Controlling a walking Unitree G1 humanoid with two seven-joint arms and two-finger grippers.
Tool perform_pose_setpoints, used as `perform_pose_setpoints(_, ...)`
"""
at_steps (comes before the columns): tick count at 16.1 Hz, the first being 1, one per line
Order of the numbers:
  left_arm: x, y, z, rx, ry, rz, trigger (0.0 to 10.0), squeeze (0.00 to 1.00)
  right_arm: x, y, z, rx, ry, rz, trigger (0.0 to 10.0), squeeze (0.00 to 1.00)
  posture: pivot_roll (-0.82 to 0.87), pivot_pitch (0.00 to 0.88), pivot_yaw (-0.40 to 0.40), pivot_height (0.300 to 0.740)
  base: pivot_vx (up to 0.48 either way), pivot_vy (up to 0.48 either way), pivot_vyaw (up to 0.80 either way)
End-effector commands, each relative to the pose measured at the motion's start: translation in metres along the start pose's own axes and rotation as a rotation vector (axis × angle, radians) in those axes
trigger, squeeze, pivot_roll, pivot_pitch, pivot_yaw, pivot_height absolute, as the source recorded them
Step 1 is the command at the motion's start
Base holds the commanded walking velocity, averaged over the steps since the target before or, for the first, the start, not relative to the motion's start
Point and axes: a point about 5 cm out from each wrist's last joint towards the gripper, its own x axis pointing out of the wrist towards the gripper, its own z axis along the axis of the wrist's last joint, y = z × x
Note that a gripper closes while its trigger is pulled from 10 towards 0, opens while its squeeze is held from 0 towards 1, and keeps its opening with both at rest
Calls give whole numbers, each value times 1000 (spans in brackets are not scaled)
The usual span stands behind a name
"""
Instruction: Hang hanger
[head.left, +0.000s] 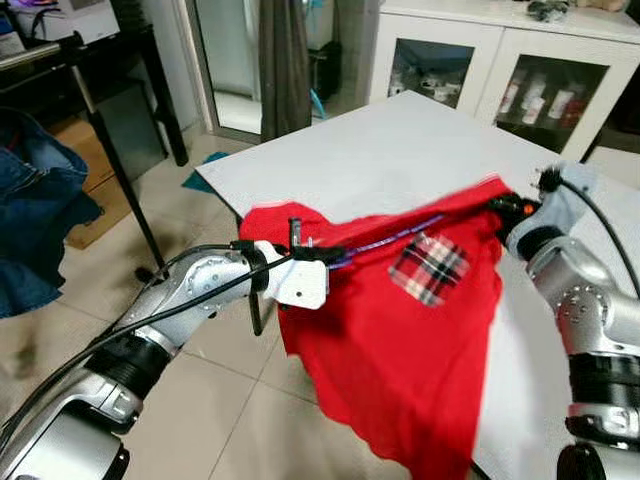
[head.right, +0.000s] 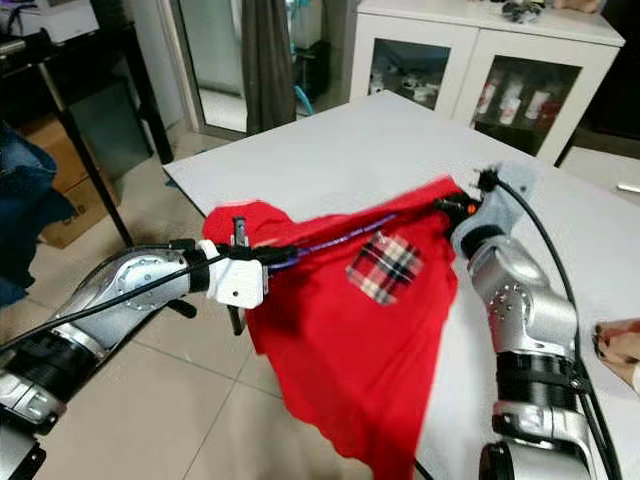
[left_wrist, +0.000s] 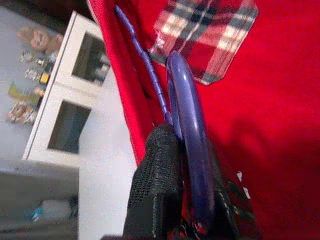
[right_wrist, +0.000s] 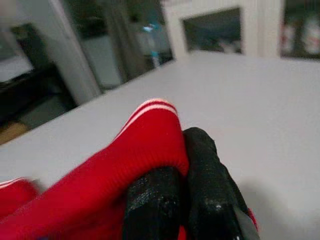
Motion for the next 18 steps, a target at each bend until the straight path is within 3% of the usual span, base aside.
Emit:
perform_pose_setpoints(1, -11, -11, -25, -29, 144, -46, 10000, 0, -7, -6, 24, -39, -95, -9, 0, 0, 57, 17, -6, 740, 0, 0, 0)
perform_pose_setpoints(2, -9, -5, -20, -27, 109, 4, 10000, 0, -6, -9, 21, -44, -84, -24, 0, 0, 57, 17, -6, 740, 0, 0, 0)
perform_pose_setpoints(4, -9, 8, -2, -7, -43, 94, 10000, 0, -7, -35, 7, -35, -33, -165, 0, 0, 57, 17, -14, 740, 0, 0, 0)
perform_pose_setpoints(8, -12, -12, 1, 38, -68, -43, 10000, 0, -13, -58, 0, 5, 11, -329, 0, 0, 55, 20, -16, 740, 0, 0, 0)
perform_pose_setpoints(12, -16, -20, 11, 46, -151, -111, 9569, 0, -13, -67, -19, 38, 105, -401, 0, 0, 58, 23, -18, 740, 0, 0, 0)
perform_pose_setpoints(15, -20, -11, 17, 59, -188, -77, 9294, 0, -16, -75, -40, 47, 182, -447, 0, 0, 58, 23, -19, 740, 0, 0, 0)
perform_pose_setpoints(18, -22, 20, 23, 47, -250, 140, 9098, 0, -21, -83, -49, 32, 191, -528, 0, 0, 60, 24, -20, 740, 0, 0, 0)
